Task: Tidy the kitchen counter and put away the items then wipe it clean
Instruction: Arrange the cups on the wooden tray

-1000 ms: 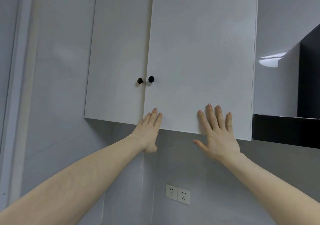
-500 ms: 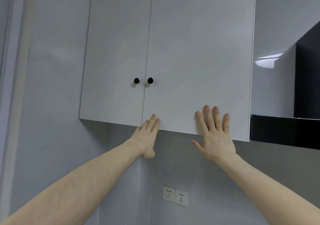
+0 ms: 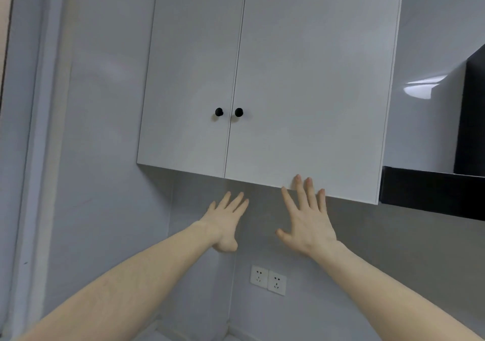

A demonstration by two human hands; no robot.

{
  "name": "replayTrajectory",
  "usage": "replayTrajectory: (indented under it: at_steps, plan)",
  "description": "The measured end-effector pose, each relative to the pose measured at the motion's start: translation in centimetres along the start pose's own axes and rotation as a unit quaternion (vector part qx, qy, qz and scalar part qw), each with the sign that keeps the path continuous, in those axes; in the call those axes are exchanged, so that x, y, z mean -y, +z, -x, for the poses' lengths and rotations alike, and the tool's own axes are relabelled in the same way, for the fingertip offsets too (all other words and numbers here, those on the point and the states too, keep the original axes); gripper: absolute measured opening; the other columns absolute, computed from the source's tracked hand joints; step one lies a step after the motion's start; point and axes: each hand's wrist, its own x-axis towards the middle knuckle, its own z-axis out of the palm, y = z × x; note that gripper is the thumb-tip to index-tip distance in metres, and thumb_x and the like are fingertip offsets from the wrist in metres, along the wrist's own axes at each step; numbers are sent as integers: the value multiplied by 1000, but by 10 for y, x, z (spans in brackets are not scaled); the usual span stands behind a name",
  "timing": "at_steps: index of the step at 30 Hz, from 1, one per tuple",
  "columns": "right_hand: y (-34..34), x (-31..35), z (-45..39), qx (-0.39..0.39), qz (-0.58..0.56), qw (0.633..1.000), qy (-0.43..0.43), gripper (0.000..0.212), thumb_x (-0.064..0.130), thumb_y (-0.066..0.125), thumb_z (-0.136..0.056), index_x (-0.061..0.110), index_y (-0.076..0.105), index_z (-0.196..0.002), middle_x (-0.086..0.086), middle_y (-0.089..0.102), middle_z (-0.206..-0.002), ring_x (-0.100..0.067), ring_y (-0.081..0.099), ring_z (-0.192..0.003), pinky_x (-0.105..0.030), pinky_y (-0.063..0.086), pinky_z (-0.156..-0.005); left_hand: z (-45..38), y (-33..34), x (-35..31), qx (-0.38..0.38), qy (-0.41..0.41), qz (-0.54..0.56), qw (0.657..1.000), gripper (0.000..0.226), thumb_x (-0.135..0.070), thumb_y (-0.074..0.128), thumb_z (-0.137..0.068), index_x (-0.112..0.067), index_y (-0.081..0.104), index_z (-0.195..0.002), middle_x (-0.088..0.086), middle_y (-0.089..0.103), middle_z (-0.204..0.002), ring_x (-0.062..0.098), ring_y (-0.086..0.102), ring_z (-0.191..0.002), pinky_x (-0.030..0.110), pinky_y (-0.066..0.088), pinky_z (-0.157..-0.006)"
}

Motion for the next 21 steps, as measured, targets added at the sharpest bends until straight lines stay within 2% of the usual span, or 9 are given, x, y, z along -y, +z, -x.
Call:
replayTrajectory:
  at_steps: [3, 6, 8, 11, 14, 17, 21]
  plan:
    - [12, 32, 56, 30, -145, 988, -40, 87, 53, 52, -92, 28, 8, -163, 0, -9, -170, -20, -2, -157, -42, -1, -127, 48, 38, -13, -33, 18, 57, 998, 116, -26, 65, -77, -25, -17, -160, -6, -34, -163, 24, -23, -154, 47, 6, -128]
    - [23, 54, 113, 48, -244, 968, -37, 76, 44, 55, -95, 36, 16, -160, 14, -3, -169, -10, 2, -156, -35, 5, -127, 109, 74, -20, -40, 12, 95, 995, 114, -34, 64, -79, -30, -17, -160, -8, -37, -161, 22, -24, -154, 42, 4, -128]
    - [26, 65, 146, 90, -323, 942, -32, 74, 41, 59, -95, 41, 20, -158, 22, 3, -167, -4, 7, -154, -29, 14, -125, 158, 96, -28, -15, -9, 112, 994, 110, -39, 61, -83, -32, -17, -160, -9, -37, -161, 20, -27, -153, 40, 2, -128]
    - [29, 74, 190, 186, -419, 888, -40, 69, 39, 62, -97, 42, 27, -155, 26, 18, -162, 3, 16, -149, -19, 17, -117, 232, 126, -42, 9, -58, 147, 987, 99, -46, 57, -88, -35, -10, -161, -12, -34, -163, 16, -28, -152, 35, 2, -127]
    - [34, 86, 227, 306, -474, 823, -76, 64, 46, 65, -94, 46, 34, -151, 29, 31, -155, 7, 31, -142, -27, 29, -119, 300, 143, -59, 34, -128, 188, 973, 92, -47, 58, -91, -37, 0, -161, -16, -28, -164, 11, -25, -153, 31, 3, -126]
    - [34, 106, 260, 334, -529, 778, -64, 57, 46, 66, -93, 50, 41, -144, 34, 37, -149, 12, 39, -134, -30, 36, -116, 357, 153, -75, 41, -196, 213, 956, 85, -46, 59, -93, -40, 7, -160, -21, -20, -165, 8, -18, -154, 32, 6, -126]
    - [22, 140, 311, 358, -559, 741, -102, 55, 48, 63, -95, 51, 40, -144, 36, 34, -149, 13, 31, -139, -26, 31, -117, 443, 155, -107, 36, -286, 246, 925, 77, -44, 62, -91, -44, 22, -157, -27, -1, -166, 3, 2, -155, 34, 18, -127]
